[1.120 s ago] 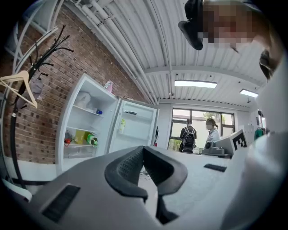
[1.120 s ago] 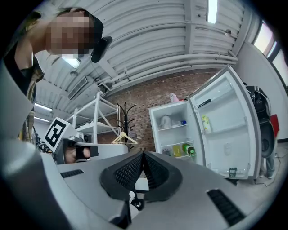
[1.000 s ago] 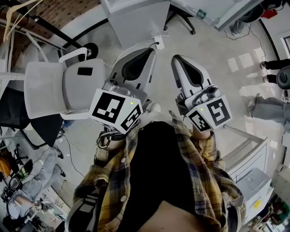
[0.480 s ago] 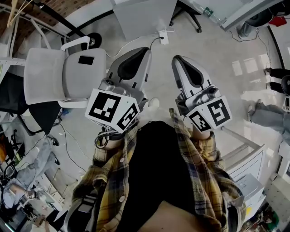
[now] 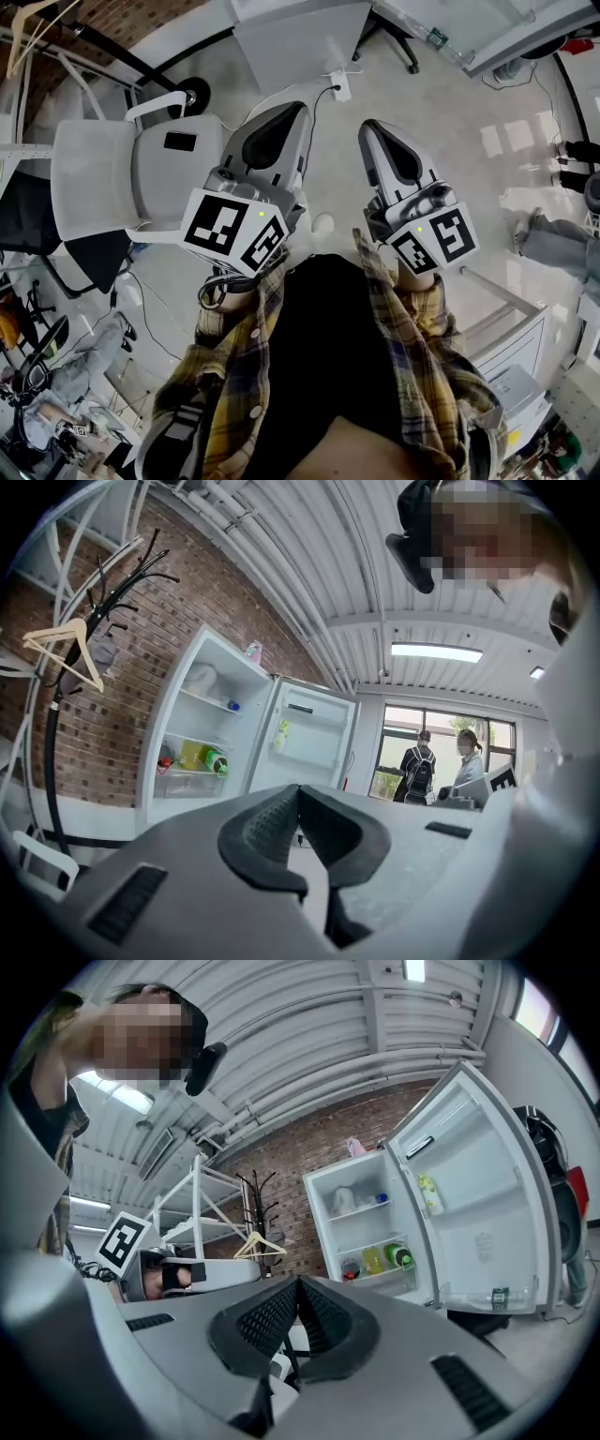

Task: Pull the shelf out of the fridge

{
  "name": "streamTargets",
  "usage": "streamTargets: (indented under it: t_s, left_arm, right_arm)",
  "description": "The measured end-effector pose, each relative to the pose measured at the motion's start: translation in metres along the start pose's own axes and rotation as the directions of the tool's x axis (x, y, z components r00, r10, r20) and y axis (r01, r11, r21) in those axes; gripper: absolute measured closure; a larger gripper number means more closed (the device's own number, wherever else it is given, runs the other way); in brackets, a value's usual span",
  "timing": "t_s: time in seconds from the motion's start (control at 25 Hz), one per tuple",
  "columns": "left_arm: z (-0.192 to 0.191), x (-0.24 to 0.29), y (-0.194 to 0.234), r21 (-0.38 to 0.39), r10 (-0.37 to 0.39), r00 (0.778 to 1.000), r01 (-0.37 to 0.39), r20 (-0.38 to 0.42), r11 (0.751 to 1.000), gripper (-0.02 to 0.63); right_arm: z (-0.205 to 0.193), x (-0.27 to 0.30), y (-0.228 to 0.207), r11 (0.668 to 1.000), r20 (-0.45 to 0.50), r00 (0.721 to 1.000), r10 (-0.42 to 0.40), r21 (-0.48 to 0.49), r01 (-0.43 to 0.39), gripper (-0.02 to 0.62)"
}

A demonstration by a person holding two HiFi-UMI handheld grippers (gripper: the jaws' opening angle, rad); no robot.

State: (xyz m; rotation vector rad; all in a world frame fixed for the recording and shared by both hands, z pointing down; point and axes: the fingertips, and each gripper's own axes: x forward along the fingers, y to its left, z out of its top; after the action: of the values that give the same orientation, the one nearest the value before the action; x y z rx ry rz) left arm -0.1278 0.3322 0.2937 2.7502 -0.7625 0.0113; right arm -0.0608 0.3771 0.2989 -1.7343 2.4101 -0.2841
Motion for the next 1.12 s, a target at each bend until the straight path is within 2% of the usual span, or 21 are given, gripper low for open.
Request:
streamTargets:
  t_s: [0.52, 0.84, 1.12]
  left_arm:
    - [0.046, 0.067, 0.093, 0.022, -0.092, 0.996, 0.092, 0.016, 0.996, 0.601]
    - [0.056, 0.076, 0.14, 0.029, -0.13, 0.991, 0.131, -0.018, 0.991, 0.601]
    - [0.053, 0.087, 0.163, -0.002, -0.144, 0.989, 0.144, -0.042, 0.99, 0.601]
  right_arm:
    - [0.027, 0.114, -0.039, 0.995, 0.046, 0.996, -0.077, -0.054, 0.079, 0.577]
    - [0.021, 0.171, -0.035, 0.994, 0.052, 0.994, -0.101, -0.035, 0.103, 0.577]
    - [0.018, 0.19, -0.044, 0.991, 0.027, 0.991, -0.132, -0.024, 0.132, 0.577]
